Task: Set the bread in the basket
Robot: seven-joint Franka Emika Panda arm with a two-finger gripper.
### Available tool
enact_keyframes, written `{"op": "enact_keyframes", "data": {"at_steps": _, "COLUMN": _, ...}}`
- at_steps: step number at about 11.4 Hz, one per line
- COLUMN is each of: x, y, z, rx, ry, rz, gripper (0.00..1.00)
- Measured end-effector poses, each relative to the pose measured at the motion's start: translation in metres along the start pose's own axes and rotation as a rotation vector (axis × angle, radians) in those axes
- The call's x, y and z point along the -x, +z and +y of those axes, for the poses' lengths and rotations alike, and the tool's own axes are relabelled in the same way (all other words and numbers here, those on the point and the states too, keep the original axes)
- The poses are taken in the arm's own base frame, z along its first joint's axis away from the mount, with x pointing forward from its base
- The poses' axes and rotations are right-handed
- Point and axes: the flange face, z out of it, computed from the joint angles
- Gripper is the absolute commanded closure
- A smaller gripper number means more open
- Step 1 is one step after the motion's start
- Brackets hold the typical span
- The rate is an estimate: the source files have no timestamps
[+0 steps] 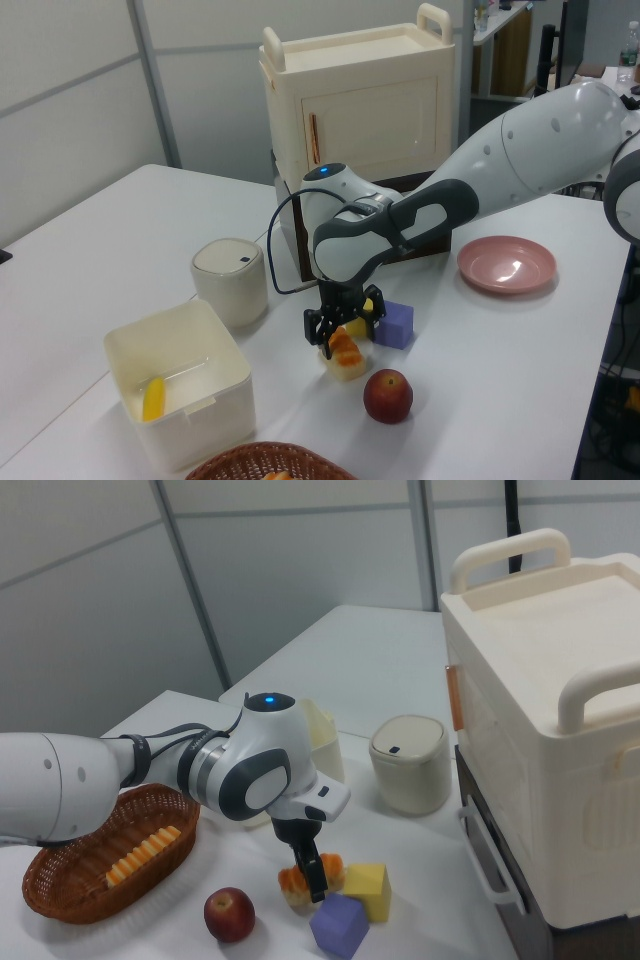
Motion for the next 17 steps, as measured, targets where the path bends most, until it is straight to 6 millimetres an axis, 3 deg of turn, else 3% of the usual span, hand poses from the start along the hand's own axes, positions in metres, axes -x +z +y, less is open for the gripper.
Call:
{"op": "enact_keyframes", "data": {"at_steps": 1, "x": -0.001, "y": 0.003, "z": -0.002, "rx": -0.003, "ry": -0.002, "rz": 0.006, "gripper": 0.49}}
{"op": "enact_keyframes", "data": {"at_steps": 2, "x": -0.002, "y": 0.007, "z": -0.003, "rx": -0.004, "ry": -0.003, "rz": 0.008, "gripper": 0.54}}
{"op": "enact_keyframes", "data": {"at_steps": 5, "x": -0.002, "y": 0.005, "z": -0.005, "rx": -0.011, "ry": -0.018, "rz": 0.02, "gripper": 0.54}}
{"op": "enact_keyframes", "data": {"at_steps": 7, "x": 0.004, "y": -0.012, "z": -0.009, "rx": -0.007, "ry": -0.066, "rz": 0.013, "gripper": 0.53}}
{"op": "enact_keyframes", "data": {"at_steps": 9, "x": 0.02, "y": -0.049, "z": -0.014, "rx": 0.0, "ry": -0.124, "rz": -0.003, "gripper": 0.53}}
{"op": "enact_keyframes", "data": {"at_steps": 12, "x": 0.064, "y": -0.102, "z": -0.051, "rx": 0.006, "ry": -0.24, "rz": -0.01, "gripper": 0.53}}
{"op": "enact_keyframes", "data": {"at_steps": 15, "x": 0.141, "y": -0.11, "z": -0.126, "rx": 0.052, "ry": -0.422, "rz": -0.038, "gripper": 0.47}}
{"op": "enact_keyframes", "data": {"at_steps": 17, "x": 0.189, "y": -0.115, "z": -0.164, "rx": 0.063, "ry": -0.52, "rz": -0.036, "gripper": 0.41}}
